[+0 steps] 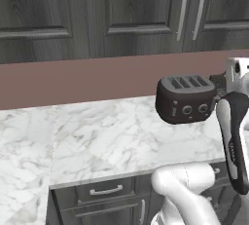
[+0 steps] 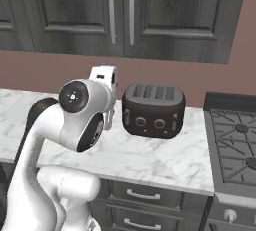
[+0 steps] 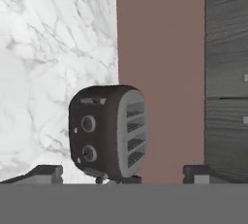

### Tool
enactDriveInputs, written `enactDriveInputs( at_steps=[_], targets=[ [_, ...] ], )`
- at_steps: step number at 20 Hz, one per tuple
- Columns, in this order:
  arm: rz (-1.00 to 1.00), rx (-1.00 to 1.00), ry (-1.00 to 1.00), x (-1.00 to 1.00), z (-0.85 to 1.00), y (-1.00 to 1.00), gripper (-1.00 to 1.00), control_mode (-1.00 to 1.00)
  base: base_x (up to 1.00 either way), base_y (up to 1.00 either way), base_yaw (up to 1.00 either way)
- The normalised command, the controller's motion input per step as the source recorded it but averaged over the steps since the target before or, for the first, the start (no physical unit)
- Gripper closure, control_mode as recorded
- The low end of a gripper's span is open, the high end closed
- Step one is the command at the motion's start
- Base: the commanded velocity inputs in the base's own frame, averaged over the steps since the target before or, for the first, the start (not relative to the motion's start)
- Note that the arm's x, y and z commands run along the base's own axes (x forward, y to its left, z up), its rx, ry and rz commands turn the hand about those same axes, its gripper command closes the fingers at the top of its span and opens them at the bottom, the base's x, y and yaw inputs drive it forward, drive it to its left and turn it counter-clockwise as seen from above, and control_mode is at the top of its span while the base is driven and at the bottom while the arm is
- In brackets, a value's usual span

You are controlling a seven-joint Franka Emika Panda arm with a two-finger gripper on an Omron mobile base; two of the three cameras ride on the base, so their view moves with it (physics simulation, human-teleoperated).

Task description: Pick the avocado, garlic from the counter and place them in the cabinet. Then close the cabinet.

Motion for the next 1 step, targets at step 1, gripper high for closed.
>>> enactDriveInputs(
  at_steps=[1],
  targets=[
    [0.11,-0.16,0.08,-1.0,-0.94,0.64,-1.0,-1.0,0.0,0.0,0.0]
  ],
)
